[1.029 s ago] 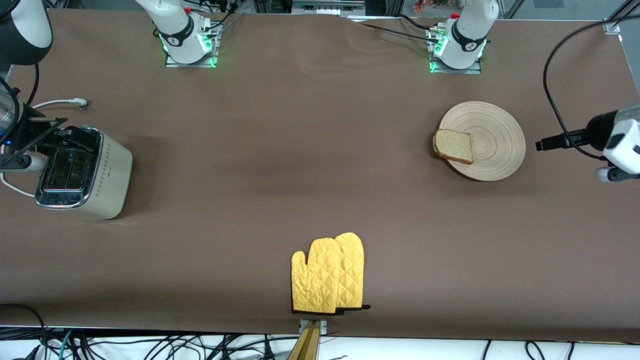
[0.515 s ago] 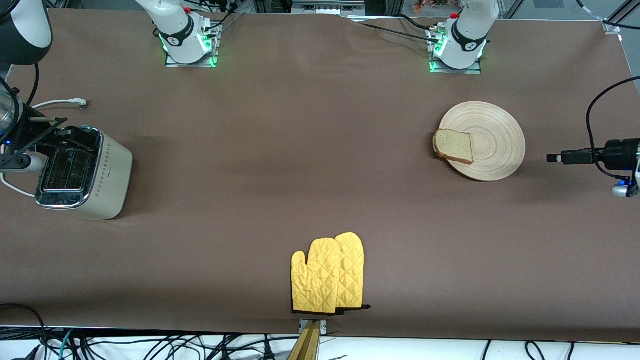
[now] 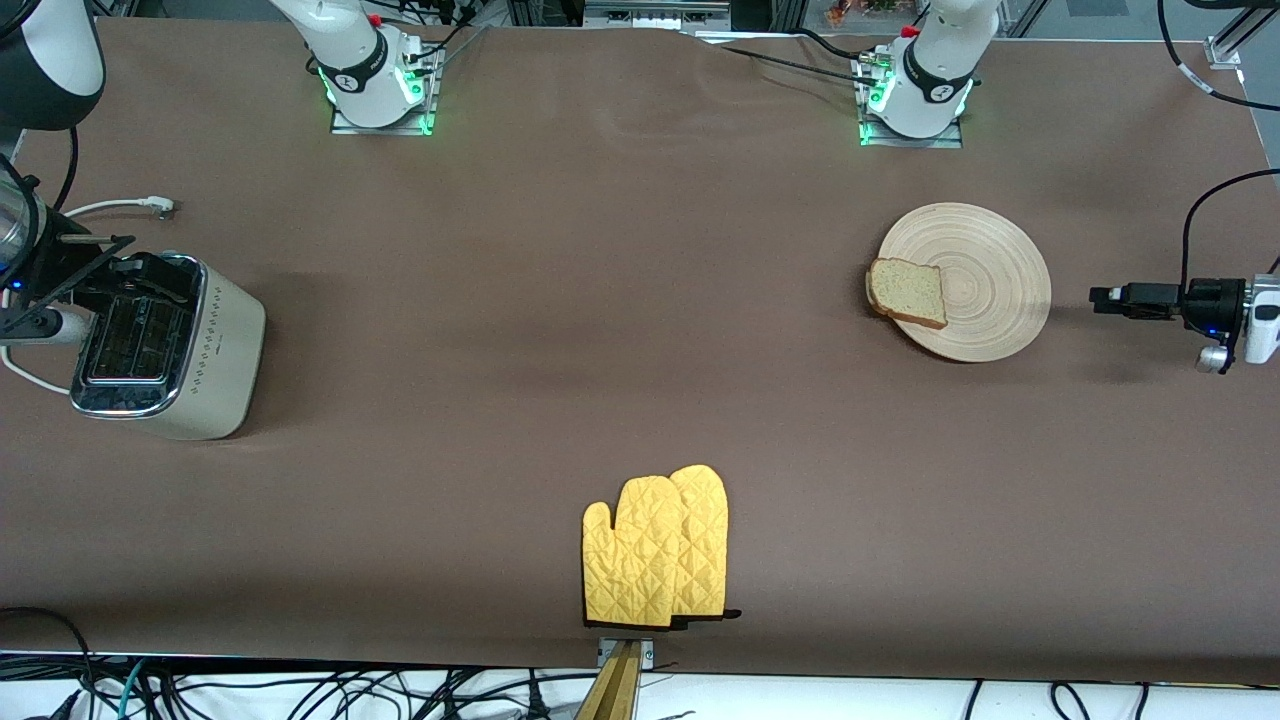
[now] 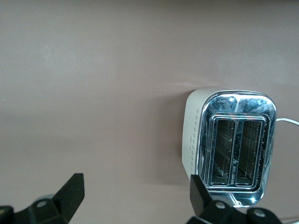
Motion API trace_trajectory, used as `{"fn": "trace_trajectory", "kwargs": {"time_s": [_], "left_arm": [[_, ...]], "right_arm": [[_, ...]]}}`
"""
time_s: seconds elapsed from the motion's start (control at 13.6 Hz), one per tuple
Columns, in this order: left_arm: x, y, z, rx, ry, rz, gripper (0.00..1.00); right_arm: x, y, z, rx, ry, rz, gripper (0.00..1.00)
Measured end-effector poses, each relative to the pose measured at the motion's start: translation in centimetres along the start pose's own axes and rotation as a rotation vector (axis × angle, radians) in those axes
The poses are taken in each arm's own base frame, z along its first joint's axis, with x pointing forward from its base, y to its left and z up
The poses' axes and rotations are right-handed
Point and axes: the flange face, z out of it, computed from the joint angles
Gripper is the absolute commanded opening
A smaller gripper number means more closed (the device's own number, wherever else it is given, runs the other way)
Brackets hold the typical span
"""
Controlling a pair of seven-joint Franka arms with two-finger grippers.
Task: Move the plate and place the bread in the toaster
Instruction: 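Reach the left gripper down to the wooden plate's rim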
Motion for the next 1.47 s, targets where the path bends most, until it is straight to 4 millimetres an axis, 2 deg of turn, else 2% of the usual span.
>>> {"fn": "trace_trajectory", "kwargs": {"time_s": [0.15,0.29,0.44,0.59,0.88,1.03,1.18,1.25,1.4,1.47], "left_arm": [[-1.9,-4.4,0.9,-0.096,0.058,0.076,1.0],[-3.0,-7.1,2.6,-0.177,0.104,0.128,1.0],[-2.9,-7.5,4.2,-0.219,0.113,0.145,1.0],[-2.7,-7.3,5.0,-0.233,0.11,0.178,1.0],[-3.2,-8.1,6.9,-0.238,0.112,0.192,0.99],[-3.3,-8.3,7.8,-0.244,0.109,0.213,0.87],[-3.5,-8.3,8.3,-0.251,0.11,0.254,0.59],[-3.6,-8.4,8.6,-0.255,0.11,0.27,0.5],[-3.7,-8.5,8.8,-0.255,0.105,0.285,0.36],[-3.9,-8.6,8.8,-0.243,0.09,0.289,0.34]], "right_arm": [[0.0,0.0,0.0,0.0,0.0,0.0,1.0],[0.0,0.0,0.0,0.0,0.0,0.0,1.0],[0.0,0.0,0.0,0.0,0.0,0.0,1.0],[0.0,0.0,0.0,0.0,0.0,0.0,1.0],[0.0,0.0,0.0,0.0,0.0,0.0,1.0],[0.0,0.0,0.0,0.0,0.0,0.0,1.0],[0.0,0.0,0.0,0.0,0.0,0.0,1.0],[0.0,0.0,0.0,0.0,0.0,0.0,1.0],[0.0,0.0,0.0,0.0,-0.001,0.0,1.0],[0.0,0.0,0.1,0.0,-0.001,0.0,1.0]]}}
